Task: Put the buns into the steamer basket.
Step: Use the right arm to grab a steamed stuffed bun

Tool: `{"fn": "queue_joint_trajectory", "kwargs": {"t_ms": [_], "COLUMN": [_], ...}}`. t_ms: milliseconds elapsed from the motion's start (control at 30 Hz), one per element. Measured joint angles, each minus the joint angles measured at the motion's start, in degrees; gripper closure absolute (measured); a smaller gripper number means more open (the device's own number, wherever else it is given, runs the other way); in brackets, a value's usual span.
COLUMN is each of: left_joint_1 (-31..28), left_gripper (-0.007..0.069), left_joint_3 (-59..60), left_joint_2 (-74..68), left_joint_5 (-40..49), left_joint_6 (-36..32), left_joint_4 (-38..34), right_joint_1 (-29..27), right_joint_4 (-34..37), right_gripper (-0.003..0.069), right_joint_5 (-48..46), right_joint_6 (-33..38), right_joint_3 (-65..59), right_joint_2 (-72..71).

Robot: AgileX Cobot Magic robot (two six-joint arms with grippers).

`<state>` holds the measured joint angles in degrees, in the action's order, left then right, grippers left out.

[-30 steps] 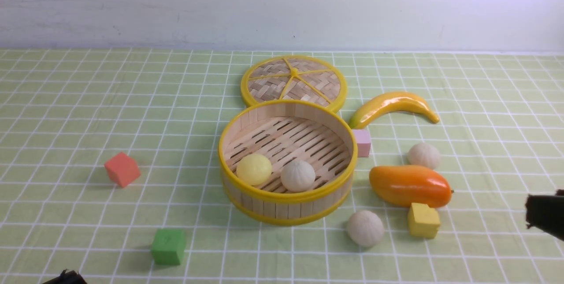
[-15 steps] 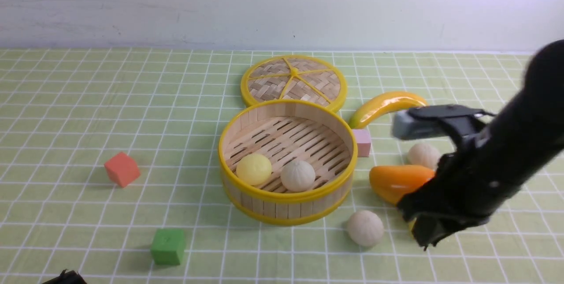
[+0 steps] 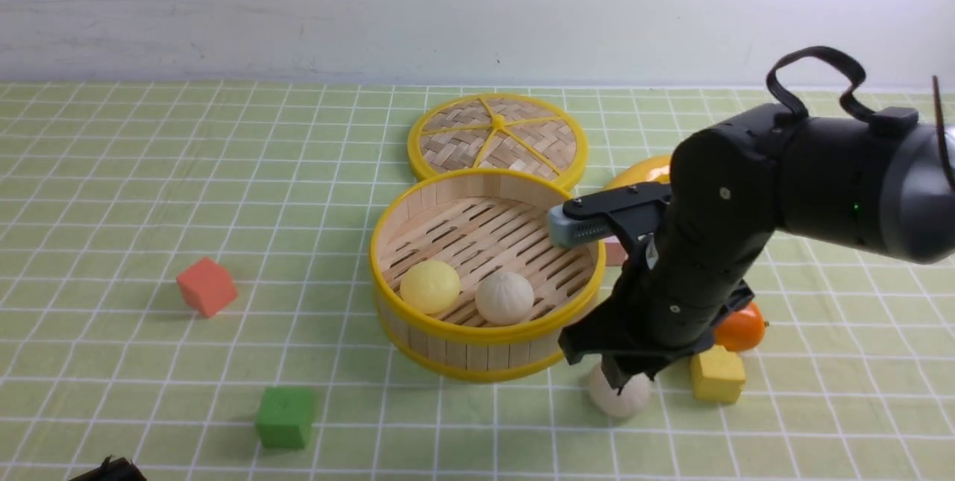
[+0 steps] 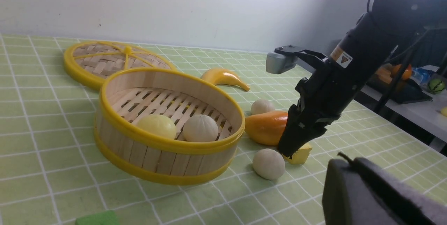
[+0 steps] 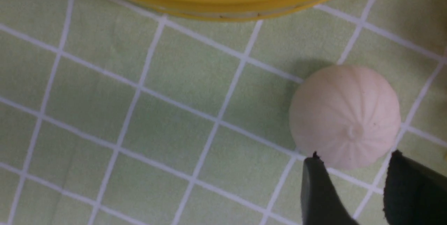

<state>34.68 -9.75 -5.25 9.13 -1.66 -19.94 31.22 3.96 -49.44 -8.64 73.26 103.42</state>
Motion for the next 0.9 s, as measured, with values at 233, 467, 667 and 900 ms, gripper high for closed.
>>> {"fn": "queue_joint_trajectory", "kwargs": {"t_ms": [233, 467, 667, 900], "left_joint_1": [0.0, 0.0, 0.0, 0.0], "left_gripper": [0.0637, 0.0634, 0.0631, 0.063], "left_joint_3": [0.0, 0.0, 0.0, 0.0], "left_joint_2": [0.0, 0.0, 0.0, 0.0], "left_joint_5": [0.0, 0.0, 0.0, 0.0], "left_joint_6": [0.0, 0.0, 0.0, 0.0], "left_joint_4": [0.0, 0.0, 0.0, 0.0], "right_joint_1": [-2.38, -2.66, -2.66, -2.66], "right_joint_4": [0.06, 1.25, 1.25, 1.3], "right_gripper": [0.0375, 0.0375, 0.047, 0.0652], "right_joint_5": [3.8, 5.02, 5.14, 3.0], "right_joint_6": [-0.04, -0.04, 0.5, 2.06], "right_joint_3": [0.0, 0.0, 0.0, 0.32], "right_joint_2": [3.15, 4.64, 4.9, 2.08]}}
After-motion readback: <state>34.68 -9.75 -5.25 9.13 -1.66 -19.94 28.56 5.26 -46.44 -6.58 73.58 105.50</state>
